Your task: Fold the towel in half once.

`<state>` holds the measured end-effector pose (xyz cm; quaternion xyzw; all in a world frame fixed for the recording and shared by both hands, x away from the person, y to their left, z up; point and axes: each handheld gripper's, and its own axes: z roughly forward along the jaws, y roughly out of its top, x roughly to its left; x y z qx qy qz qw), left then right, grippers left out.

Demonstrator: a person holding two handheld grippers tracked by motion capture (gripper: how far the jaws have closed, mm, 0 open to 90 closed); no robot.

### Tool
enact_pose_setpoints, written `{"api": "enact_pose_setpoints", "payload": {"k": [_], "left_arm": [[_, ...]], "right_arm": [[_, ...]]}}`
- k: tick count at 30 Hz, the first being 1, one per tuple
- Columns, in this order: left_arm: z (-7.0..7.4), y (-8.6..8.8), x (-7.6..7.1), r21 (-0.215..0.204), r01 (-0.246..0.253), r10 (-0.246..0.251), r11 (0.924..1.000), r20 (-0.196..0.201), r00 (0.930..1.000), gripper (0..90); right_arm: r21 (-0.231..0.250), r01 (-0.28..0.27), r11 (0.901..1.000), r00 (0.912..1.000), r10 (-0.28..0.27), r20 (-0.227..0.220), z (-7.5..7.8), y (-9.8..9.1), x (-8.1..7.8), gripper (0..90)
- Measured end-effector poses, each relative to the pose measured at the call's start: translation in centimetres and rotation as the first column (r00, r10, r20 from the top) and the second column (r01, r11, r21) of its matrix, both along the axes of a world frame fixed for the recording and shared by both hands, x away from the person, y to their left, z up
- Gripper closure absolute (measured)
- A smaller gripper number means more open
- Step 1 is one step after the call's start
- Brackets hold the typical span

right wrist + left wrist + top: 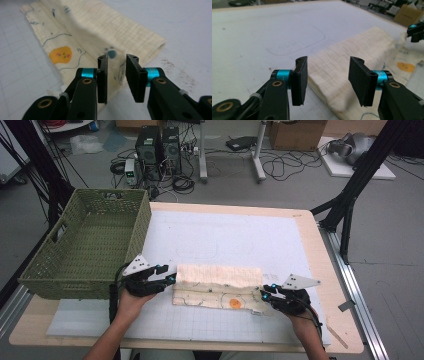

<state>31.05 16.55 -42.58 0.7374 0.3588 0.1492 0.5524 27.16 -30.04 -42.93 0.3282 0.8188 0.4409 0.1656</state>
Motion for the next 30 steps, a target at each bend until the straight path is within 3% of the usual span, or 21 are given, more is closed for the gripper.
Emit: {"api": "enact_pose_setpoints", "payload": {"k": [2,6,10,14,17,21,24,25,27,30], "left_arm": [[0.3,0.3,0.1,-0.014,-0.016,0.016,0.9998,0.008,0.9998,49.8],[0.1,0.1,0.6,-0.002,-0.020,0.020,0.9998,-0.012,0.9997,50.1],[-0.3,-1.0,1.2,0.042,0.001,0.000,0.9991,-0.023,0.9997,50.1],[-0.5,-1.8,2.6,0.058,-0.030,0.033,0.9979,-0.048,0.9983,46.6],[-0.7,-2.5,3.6,0.086,-0.042,0.048,0.9954,-0.073,0.9962,45.6],[-1.5,-3.0,4.5,0.123,-0.055,0.068,0.9909,-0.106,0.9920,48.3],[-2.0,-3.2,5.0,0.135,-0.064,0.081,0.9887,-0.128,0.9884,47.9],[-2.1,-3.3,5.0,0.135,-0.065,0.083,0.9888,-0.131,0.9879,47.6],[-2.0,-3.3,4.9,0.138,-0.063,0.081,0.9884,-0.125,0.9888,46.8],[-1.8,-3.1,4.9,0.136,-0.067,0.083,0.9885,-0.119,0.9893,45.8]], "right_arm": [[0.041,0.019,0.9990,0.9997,-0.019,0.014,0.4,-0.7,-0.5,67.2],[0.066,0.057,0.9961,0.9978,-0.059,0.028,0.8,-1.6,-0.7,64.3],[0.059,0.083,0.9948,0.9961,-0.085,0.027,0.8,-1.4,-0.3,61.8],[0.036,0.124,0.9916,0.9919,-0.125,0.025,0.6,-0.6,1.1,58.8],[0.021,0.157,0.9874,0.9877,-0.156,-0.009,0.1,0.4,2.7,58.7],[-0.017,0.144,0.9894,0.9868,-0.145,-0.073,-1.2,2.3,4.5,59.1],[-0.064,0.133,0.9891,0.9864,-0.138,-0.089,-1.9,3.1,5.1,66.6],[-0.071,0.129,0.9890,0.9880,-0.135,-0.076,-2.0,3.1,5.1,74.2],[-0.080,0.116,0.9900,0.9878,-0.124,-0.094,-1.8,2.8,4.8,85.0],[-0.118,0.104,0.9877,0.9875,-0.116,-0.107,-1.4,2.5,4.3,85.5]]}}
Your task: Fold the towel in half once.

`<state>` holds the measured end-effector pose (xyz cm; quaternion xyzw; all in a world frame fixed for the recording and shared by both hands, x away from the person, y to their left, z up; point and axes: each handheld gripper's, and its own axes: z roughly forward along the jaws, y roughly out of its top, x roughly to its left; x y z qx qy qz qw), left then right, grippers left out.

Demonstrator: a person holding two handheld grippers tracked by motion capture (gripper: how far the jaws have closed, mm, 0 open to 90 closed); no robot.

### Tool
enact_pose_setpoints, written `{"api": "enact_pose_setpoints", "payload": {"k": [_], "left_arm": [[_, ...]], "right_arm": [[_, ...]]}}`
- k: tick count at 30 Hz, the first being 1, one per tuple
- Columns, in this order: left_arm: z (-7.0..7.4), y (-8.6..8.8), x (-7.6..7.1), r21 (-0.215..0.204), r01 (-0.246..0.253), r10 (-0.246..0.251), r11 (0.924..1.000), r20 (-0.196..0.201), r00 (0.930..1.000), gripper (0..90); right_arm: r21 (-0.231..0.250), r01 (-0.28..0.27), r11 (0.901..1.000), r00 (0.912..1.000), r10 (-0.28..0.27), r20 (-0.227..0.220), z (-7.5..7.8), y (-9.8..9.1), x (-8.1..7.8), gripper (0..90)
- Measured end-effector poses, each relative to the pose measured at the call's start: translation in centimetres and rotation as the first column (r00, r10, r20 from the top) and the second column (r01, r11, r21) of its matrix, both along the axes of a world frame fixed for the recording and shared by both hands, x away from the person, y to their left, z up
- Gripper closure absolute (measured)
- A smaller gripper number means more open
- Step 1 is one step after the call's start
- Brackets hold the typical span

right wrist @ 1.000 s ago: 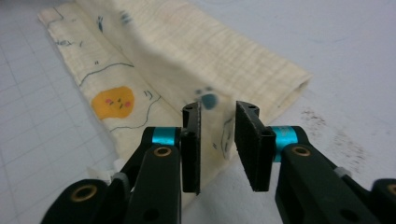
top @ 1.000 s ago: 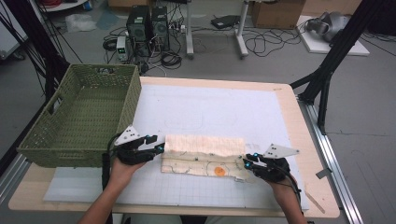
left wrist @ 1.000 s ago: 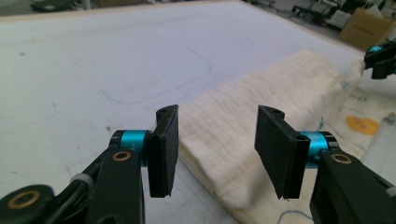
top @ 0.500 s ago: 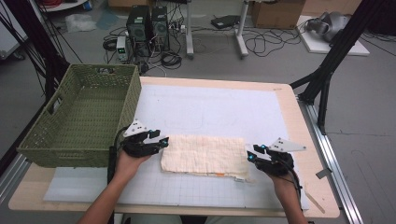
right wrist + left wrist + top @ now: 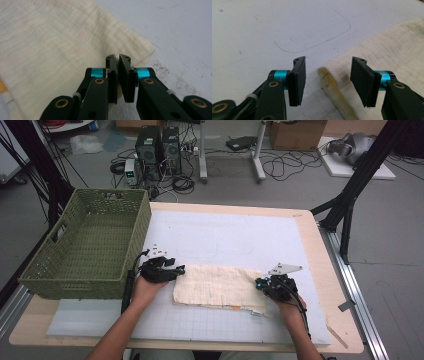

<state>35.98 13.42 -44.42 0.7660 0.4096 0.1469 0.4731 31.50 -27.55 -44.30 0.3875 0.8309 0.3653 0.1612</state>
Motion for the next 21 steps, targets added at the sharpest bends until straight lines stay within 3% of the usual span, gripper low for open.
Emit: {"api": "enact_pose_setpoints", "payload": {"k": [1,3,5,7,11,15,16,18,19,20,21], "left_arm": [[0.1,0.0,0.1,-0.007,-0.002,0.002,1.0000,0.003,1.0000,45.7],[0.1,0.0,0.2,-0.019,-0.004,0.005,0.9998,0.012,0.9999,45.3],[0.1,-0.3,0.6,-0.004,-0.003,0.003,1.0000,0.006,1.0000,44.4],[0.1,-0.9,1.0,-0.001,-0.001,0.001,1.0000,0.000,1.0000,43.1],[-0.1,-1.9,2.0,0.039,0.002,-0.001,0.9993,-0.029,0.9996,42.5],[-0.8,-2.1,2.4,0.070,-0.012,0.016,0.9975,-0.057,0.9983,45.0],[-0.8,-2.2,2.4,0.067,0.003,0.001,0.9978,-0.058,0.9983,49.7],[-0.7,-2.3,2.2,0.110,0.013,-0.008,0.9939,-0.049,0.9988,64.3],[-0.7,-2.3,2.1,0.100,0.040,-0.035,0.9942,-0.053,0.9980,76.0],[-0.6,-2.3,2.1,0.098,0.037,-0.031,0.9945,-0.058,0.9979,85.7],[-0.6,-2.2,2.2,0.099,0.037,-0.032,0.9944,-0.056,0.9979,86.2]], "right_arm": [[-0.004,0.001,1.0000,1.0000,-0.001,0.000,0.1,0.0,-0.1,82.7],[0.038,0.024,0.9990,0.9992,-0.025,0.033,0.7,-0.4,-0.2,69.4],[0.073,0.054,0.9959,0.9971,-0.058,0.049,1.1,-0.7,0.2,61.8],[0.066,0.082,0.9945,0.9939,-0.086,0.069,1.4,-0.7,0.9,52.5],[0.077,0.107,0.9913,0.9920,-0.111,0.060,1.0,-0.4,2.9,47.1],[0.026,0.092,0.9954,0.9957,-0.092,0.003,-0.2,0.0,4.1,54.2],[0.022,0.080,0.9965,0.9967,-0.080,-0.011,-0.4,0.1,4.2,56.4],[0.049,0.057,0.9972,0.9983,-0.056,-0.017,-0.5,0.0,4.2,68.8],[0.048,0.041,0.9980,0.9990,-0.040,-0.020,-0.4,0.1,4.1,81.6],[0.038,0.013,0.9992,0.9997,-0.013,-0.022,-0.3,0.4,4.0,83.8],[0.018,0.006,0.9998,0.9999,-0.005,-0.014,-0.2,0.6,3.9,84.3]]}}
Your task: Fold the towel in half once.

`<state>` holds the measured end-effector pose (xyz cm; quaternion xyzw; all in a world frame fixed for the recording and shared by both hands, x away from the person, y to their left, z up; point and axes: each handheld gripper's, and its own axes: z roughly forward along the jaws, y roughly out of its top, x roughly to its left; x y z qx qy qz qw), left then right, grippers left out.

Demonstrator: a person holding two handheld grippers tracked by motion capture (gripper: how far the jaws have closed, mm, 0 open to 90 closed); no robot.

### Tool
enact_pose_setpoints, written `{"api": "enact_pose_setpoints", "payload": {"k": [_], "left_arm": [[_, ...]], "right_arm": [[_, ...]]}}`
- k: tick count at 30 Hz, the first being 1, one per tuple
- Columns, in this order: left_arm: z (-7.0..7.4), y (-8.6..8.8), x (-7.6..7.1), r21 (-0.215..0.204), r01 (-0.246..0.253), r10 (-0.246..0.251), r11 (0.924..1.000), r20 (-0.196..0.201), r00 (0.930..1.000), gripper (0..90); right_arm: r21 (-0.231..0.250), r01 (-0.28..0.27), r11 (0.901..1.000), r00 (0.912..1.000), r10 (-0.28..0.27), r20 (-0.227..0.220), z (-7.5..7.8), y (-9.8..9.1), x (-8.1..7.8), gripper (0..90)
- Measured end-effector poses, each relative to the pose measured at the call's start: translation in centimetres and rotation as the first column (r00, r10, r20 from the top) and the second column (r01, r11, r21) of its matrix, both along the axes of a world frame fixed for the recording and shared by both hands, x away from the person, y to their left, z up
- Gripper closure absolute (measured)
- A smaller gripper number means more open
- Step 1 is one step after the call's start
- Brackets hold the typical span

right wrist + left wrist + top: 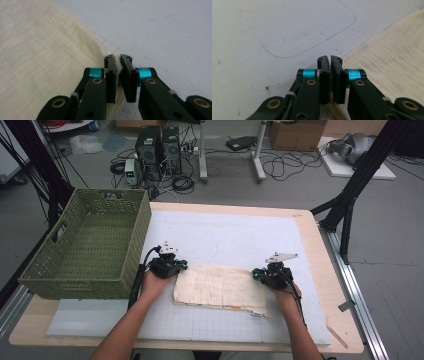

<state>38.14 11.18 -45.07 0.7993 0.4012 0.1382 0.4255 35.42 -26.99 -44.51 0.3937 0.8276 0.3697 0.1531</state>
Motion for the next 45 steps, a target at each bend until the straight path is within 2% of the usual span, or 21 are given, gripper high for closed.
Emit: {"api": "enact_pose_setpoints", "payload": {"k": [2,5,8,10,13,15,16,17,19,20,22,25,27,28,30,33,37,40,41,43,45], "left_arm": [[0.1,0.1,0.0,-0.004,-0.020,0.020,0.9998,0.024,0.9995,86.5],[0.5,0.3,0.3,-0.074,-0.076,0.082,0.9943,0.071,0.9942,86.6],[0.8,0.1,1.0,-0.059,-0.108,0.112,0.9924,0.076,0.9908,86.6],[1.2,-0.1,1.7,-0.071,-0.131,0.138,0.9888,0.094,0.9860,86.6],[1.9,-0.3,2.8,-0.073,-0.140,0.147,0.9874,0.097,0.9844,86.6],[1.8,-0.3,3.1,-0.085,-0.154,0.164,0.9843,0.116,0.9797,86.4],[1.7,-0.1,3.1,-0.088,-0.159,0.167,0.9835,0.102,0.9807,85.6],[1.5,-0.1,3.2,-0.081,-0.160,0.167,0.9838,0.091,0.9817,81.3],[1.2,0.3,3.3,-0.093,-0.174,0.178,0.9804,0.040,0.9832,58.9],[1.3,0.5,3.2,-0.098,-0.169,0.172,0.9808,0.026,0.9848,53.6],[1.4,0.6,2.8,-0.086,-0.156,0.160,0.9840,0.037,0.9864,50.8],[1.5,1.0,1.7,-0.101,-0.122,0.127,0.9873,0.041,0.9911,50.8],[1.6,1.1,1.2,-0.087,-0.087,0.089,0.9924,0.017,0.9959,50.8],[1.7,1.1,0.8,-0.087,-0.066,0.068,0.9940,0.018,0.9975,50.8],[1.8,1.1,-0.1,-0.094,-0.049,0.054,0.9943,0.055,0.9970,53.4],[1.7,1.3,-0.9,-0.091,-0.030,0.034,0.9954,0.048,0.9983,54.0],[1.3,1.2,-2.1,-0.088,-0.001,0.004,0.9961,0.040,0.9992,54.0],[1.2,1.1,-2.8,-0.077,0.030,-0.029,0.9965,0.023,0.9993,53.7],[1.2,1.1,-3.2,-0.075,0.034,-0.031,0.9966,0.035,0.9989,53.7],[0.9,1.1,-3.7,-0.075,0.039,-0.037,0.9964,0.025,0.9990,54.2],[0.7,1.0,-4.0,-0.042,0.053,-0.052,0.9977,0.013,0.9986,54.9]], "right_arm": [[-0.026,0.005,0.9996,0.9998,-0.004,0.019,0.3,0.1,0.1,84.6],[-0.006,0.054,0.9986,0.9967,-0.053,0.062,1.0,-0.3,0.7,84.6],[-0.012,0.081,0.9967,0.9910,-0.079,0.108,1.7,0.1,1.8,84.6],[-0.031,0.101,0.9944,0.9874,-0.096,0.125,2.0,0.4,2.5,84.5],[-0.019,0.135,0.9906,0.9822,-0.131,0.134,2.1,0.5,3.8,84.5],[-0.016,0.148,0.9888,0.9793,-0.145,0.142,2.1,0.6,4.2,84.3],[-0.010,0.146,0.9892,0.9791,-0.143,0.145,2.1,0.6,4.3,83.4],[-0.009,0.148,0.9889,0.9786,-0.146,0.146,2.1,0.7,4.3,80.3],[0.001,0.162,0.9867,0.9765,-0.161,0.144,2.1,0.7,4.3,67.2],[0.018,0.172,0.9850,0.9753,-0.173,0.137,2.1,0.5,4.2,62.8],[0.043,0.175,0.9836,0.9723,-0.180,0.149,2.4,0.0,3.8,61.3],[0.060,0.160,0.9853,0.9733,-0.167,0.157,2.8,-0.5,3.0,60.0],[0.068,0.141,0.9877,0.9746,-0.150,0.166,3.0,-0.8,2.1,59.7],[0.066,0.133,0.9888,0.9753,-0.143,0.168,3.0,-0.9,1.8,59.7],[0.062,0.112,0.9917,0.9792,-0.121,0.163,2.9,-1.2,0.7,58.9],[0.044,0.076,0.9961,0.9836,-0.083,0.160,2.4,-1.6,-1.1,59.0],[0.057,0.053,0.9969,0.9875,-0.061,0.145,1.6,-2.1,-2.9,59.0],[0.058,0.046,0.9973,0.9912,-0.053,0.122,1.2,-2.3,-3.6,58.5],[0.061,0.043,0.9972,0.9908,-0.050,0.126,1.2,-2.3,-3.8,58.5],[0.061,0.035,0.9975,0.9919,-0.042,0.120,1.0,-2.3,-4.1,58.6],[0.050,0.030,0.9983,0.9939,-0.035,0.105,0.7,-2.3,-4.2,59.0]]}}
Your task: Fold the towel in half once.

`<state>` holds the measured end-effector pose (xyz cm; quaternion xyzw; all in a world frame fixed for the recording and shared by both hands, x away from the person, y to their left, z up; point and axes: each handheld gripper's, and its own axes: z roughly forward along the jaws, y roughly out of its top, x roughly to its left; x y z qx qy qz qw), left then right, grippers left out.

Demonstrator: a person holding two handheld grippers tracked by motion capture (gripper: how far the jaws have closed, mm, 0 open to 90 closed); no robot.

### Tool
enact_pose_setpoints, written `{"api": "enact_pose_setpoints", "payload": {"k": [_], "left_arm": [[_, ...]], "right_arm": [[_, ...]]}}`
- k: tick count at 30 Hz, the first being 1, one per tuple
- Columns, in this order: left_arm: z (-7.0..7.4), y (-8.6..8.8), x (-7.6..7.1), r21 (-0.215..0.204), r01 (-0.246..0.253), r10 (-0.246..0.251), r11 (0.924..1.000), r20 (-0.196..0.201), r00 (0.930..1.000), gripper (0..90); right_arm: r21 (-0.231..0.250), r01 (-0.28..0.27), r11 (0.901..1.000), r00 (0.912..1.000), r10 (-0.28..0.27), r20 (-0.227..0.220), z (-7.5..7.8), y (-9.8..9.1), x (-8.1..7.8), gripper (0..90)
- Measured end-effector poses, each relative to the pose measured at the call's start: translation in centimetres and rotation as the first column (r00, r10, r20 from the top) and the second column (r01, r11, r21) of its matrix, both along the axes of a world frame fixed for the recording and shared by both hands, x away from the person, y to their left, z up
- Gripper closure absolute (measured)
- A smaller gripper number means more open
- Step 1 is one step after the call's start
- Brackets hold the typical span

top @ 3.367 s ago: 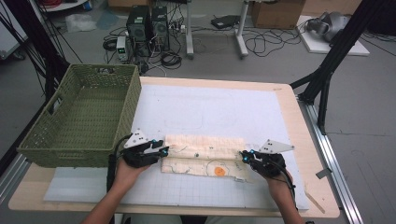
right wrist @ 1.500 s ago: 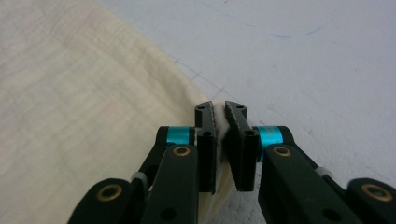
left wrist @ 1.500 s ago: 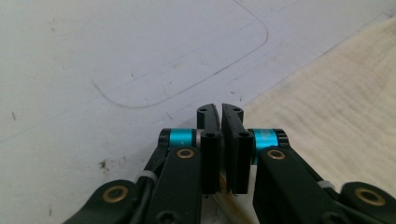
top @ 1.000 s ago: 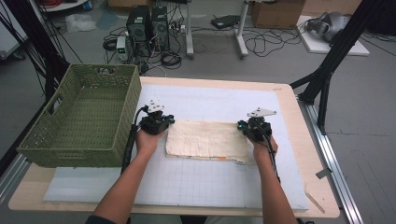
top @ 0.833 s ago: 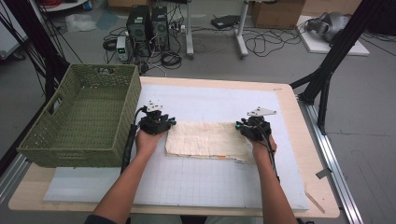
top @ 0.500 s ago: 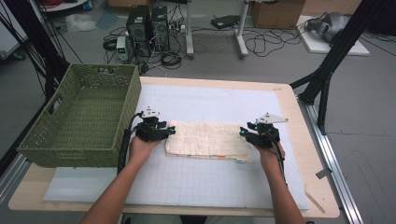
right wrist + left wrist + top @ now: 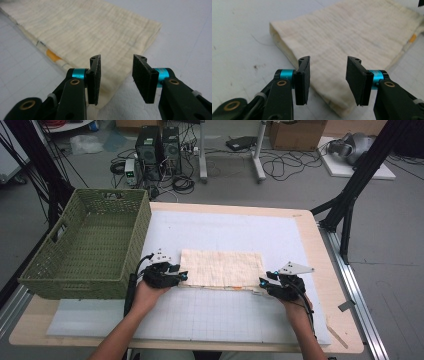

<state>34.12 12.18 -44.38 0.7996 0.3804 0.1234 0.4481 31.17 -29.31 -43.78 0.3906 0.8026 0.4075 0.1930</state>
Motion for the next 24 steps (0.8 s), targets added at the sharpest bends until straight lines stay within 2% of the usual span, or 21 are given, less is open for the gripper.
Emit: {"api": "enact_pose_setpoints", "payload": {"k": [2,4,6,7,8,10,15,16,20,21,22,24], "left_arm": [[-0.3,0.0,-0.4,0.010,0.002,-0.002,1.0000,0.006,1.0000,58.1],[-0.6,-0.1,-0.6,0.026,0.011,-0.011,0.9996,0.008,0.9999,63.9],[-0.6,-0.2,-0.9,0.045,0.015,-0.017,0.9989,0.038,0.9991,73.2],[-0.5,-0.2,-0.9,0.055,0.023,-0.026,0.9982,0.055,0.9981,82.7],[-0.4,-0.2,-1.1,0.053,0.020,-0.024,0.9984,0.074,0.9970,87.2],[-0.1,-0.1,-1.3,0.043,0.015,-0.019,0.9990,0.104,0.9943,89.3],[0.5,0.6,-1.4,0.001,0.005,-0.006,1.0000,0.130,0.9915,89.5],[0.6,0.6,-1.5,-0.025,0.005,-0.002,0.9997,0.131,0.9914,89.6],[0.3,0.7,-1.6,-0.018,0.004,-0.002,0.9998,0.111,0.9938,89.4],[0.0,0.7,-1.6,-0.022,-0.017,0.019,0.9996,0.085,0.9962,84.4],[-0.1,0.7,-1.5,-0.023,-0.026,0.028,0.9994,0.065,0.9975,69.4],[-0.3,0.6,-1.5,-0.008,-0.024,0.024,0.9997,0.046,0.9986,60.8]], "right_arm": [[-0.004,-0.005,1.0000,0.9997,0.005,-0.026,-0.5,0.1,0.0,60.9],[-0.013,-0.021,0.9997,0.9989,0.020,-0.043,-0.8,0.1,0.1,69.0],[-0.018,-0.041,0.9990,0.9973,0.040,-0.062,-1.0,0.3,0.2,79.9],[-0.023,-0.047,0.9986,0.9975,0.046,-0.054,-1.0,0.4,0.2,83.6],[-0.031,-0.048,0.9984,0.9979,0.046,-0.045,-0.9,0.5,0.1,84.9],[-0.044,-0.046,0.9980,0.9987,0.045,-0.024,-0.6,0.6,-0.1,85.5],[-0.031,-0.033,0.9990,0.9994,0.033,0.004,0.0,0.3,-0.4,85.4],[-0.024,-0.029,0.9993,0.9996,0.029,0.003,0.1,0.3,-0.5,85.5],[-0.005,-0.032,0.9995,0.9993,0.032,0.018,0.5,0.3,-0.7,85.4],[-0.016,-0.034,0.9993,0.9993,0.034,0.017,0.4,0.4,-0.7,85.3],[-0.022,-0.036,0.9991,0.9993,0.036,0.012,0.2,0.5,-0.7,85.4],[-0.020,-0.038,0.9991,0.9992,0.038,0.012,0.2,0.5,-0.6,85.4]]}}
